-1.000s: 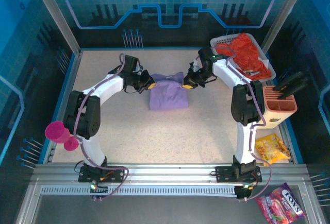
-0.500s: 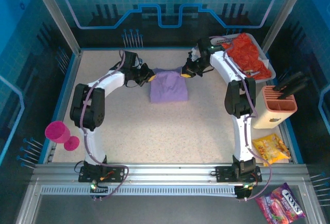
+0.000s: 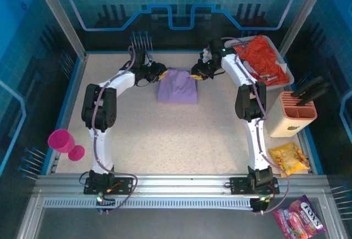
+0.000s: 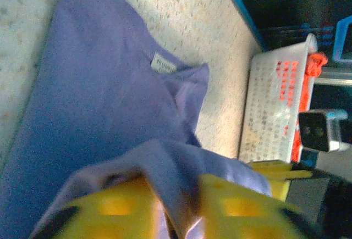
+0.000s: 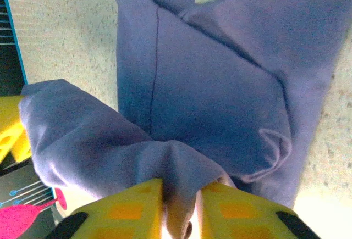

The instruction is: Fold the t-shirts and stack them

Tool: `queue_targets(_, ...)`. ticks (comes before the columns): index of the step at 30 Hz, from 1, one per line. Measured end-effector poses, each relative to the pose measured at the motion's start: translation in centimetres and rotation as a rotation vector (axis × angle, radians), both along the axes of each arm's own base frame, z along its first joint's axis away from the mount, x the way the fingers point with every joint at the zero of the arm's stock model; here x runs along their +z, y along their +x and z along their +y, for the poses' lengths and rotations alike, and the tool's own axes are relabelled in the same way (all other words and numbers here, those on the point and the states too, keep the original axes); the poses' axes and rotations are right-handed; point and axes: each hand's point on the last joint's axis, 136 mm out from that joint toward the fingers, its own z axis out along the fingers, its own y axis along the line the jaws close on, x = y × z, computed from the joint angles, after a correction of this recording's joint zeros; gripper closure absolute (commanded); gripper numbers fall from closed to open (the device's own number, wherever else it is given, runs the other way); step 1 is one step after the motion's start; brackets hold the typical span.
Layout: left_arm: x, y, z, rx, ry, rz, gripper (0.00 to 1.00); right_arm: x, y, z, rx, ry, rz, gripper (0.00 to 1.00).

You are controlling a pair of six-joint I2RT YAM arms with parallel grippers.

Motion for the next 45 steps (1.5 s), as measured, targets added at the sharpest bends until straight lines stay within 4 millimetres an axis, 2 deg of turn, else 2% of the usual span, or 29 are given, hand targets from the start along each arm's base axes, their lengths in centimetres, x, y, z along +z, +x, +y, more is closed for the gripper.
queue_targets(1, -0.1, 0.6, 0.1, 0.002, -0.001, -0.014, 0.35, -0.2, 0.5, 0.0, -0.01, 0.005, -0.006, 0.61)
queue_targets(3, -0.4, 1.8, 0.2, -0.001, -0.005, -0.035, 0.32, -0.7, 1.4, -0.2, -0.032, 0.016, -0.02, 0.52)
queue_targets(5, -0.9, 2.6, 0.4, -0.005, -0.013, -0.041, 0.29, -0.8, 2.3, -0.6, -0.053, 0.027, -0.04, 0.35)
queue_targets(7, -1.2, 2.9, 0.8, -0.012, -0.011, -0.048, 0.25, -0.8, 2.8, -0.9, -0.067, 0.034, -0.056, 0.23)
queue_targets(10, -0.9, 3.1, 1.7, -0.02, -0.005, -0.065, 0.23, -0.9, 2.6, -1.5, -0.078, 0.032, -0.072, 0.16)
queue_targets(14, 0.3, 2.7, 3.5, -0.03, -0.001, -0.092, 0.22, -0.5, 0.6, -2.1, -0.085, 0.036, -0.051, 0.11)
queue_targets(17, 0.8, 1.0, 4.7, -0.04, 0.004, -0.096, 0.21, 0.5, -1.2, -2.4, -0.077, 0.046, -0.044, 0.08)
queue_targets(20, 0.1, -1.7, 5.1, -0.053, -0.002, -0.069, 0.21, 0.9, -3.4, -2.4, -0.059, 0.064, -0.032, 0.04)
queue_targets(26, -4.7, -8.6, 3.7, -0.103, -0.024, 0.057, 0.27, -0.9, -8.4, -2.6, -0.021, 0.052, 0.019, 0.05)
queue_targets(29, -6.7, -11.3, 2.7, -0.129, -0.022, 0.101, 0.3, -2.7, -10.6, -2.0, 0.011, 0.042, 0.039, 0.06)
queue_targets(31, -7.3, -12.4, 1.9, -0.149, -0.02, 0.108, 0.32, -4.0, -11.7, -1.5, 0.033, 0.032, 0.044, 0.07)
queue_targets(35, -7.0, -12.5, 0.9, -0.176, -0.02, 0.062, 0.38, -5.4, -12.6, -0.5, 0.066, 0.008, 0.021, 0.11)
queue_targets(38, -6.9, -12.0, 0.4, -0.184, -0.022, 0.026, 0.41, -5.5, -11.8, 0.2, 0.078, 0.002, -0.034, 0.16)
queue_targets(41, -7.4, -11.5, 0.3, -0.179, -0.023, 0.012, 0.46, -5.9, -11.0, 0.5, 0.076, -0.004, -0.071, 0.25)
queue_targets(45, -7.8, -11.1, 0.2, -0.171, -0.02, 0.006, 0.57, -6.7, -10.3, 0.4, 0.06, -0.015, -0.082, 0.38)
